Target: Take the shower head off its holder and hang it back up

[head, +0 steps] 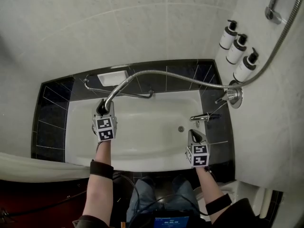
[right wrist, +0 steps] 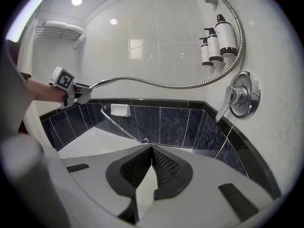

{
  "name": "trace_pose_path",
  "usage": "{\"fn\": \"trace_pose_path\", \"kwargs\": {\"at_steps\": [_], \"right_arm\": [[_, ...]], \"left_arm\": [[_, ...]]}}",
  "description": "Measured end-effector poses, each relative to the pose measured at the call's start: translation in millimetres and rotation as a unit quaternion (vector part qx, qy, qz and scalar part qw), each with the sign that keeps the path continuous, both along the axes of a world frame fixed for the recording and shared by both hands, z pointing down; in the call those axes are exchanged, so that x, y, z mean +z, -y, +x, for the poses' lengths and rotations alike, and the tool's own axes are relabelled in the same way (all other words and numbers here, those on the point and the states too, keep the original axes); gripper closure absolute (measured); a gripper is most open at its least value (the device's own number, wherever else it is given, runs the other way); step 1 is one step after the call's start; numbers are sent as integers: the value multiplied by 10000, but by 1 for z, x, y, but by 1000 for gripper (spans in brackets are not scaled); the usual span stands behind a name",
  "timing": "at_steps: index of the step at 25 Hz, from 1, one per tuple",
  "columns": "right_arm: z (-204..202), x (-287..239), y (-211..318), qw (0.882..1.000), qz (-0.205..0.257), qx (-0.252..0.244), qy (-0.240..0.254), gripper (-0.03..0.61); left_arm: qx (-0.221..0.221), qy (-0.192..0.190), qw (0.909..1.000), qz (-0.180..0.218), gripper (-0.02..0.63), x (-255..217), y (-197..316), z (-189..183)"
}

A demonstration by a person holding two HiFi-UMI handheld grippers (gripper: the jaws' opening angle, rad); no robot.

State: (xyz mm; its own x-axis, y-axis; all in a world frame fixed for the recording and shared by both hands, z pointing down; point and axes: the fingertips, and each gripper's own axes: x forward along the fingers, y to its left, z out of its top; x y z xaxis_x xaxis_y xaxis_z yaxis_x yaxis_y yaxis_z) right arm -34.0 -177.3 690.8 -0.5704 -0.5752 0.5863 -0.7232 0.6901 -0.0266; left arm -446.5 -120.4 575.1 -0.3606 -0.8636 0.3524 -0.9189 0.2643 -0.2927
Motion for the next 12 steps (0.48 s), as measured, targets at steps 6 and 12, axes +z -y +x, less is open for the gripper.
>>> {"fn": "trace_pose_path", "kwargs": {"at_steps": [6,12], "right_arm": [[-7,-30,6,9998,146,-40,111,554],[-9,-60,14,9994,235,-22,263,554]], "left_arm": [[81,471,9982,370,468,-83,12,-12],[273,1042,9924,593,468,-159,24,-8]]}}
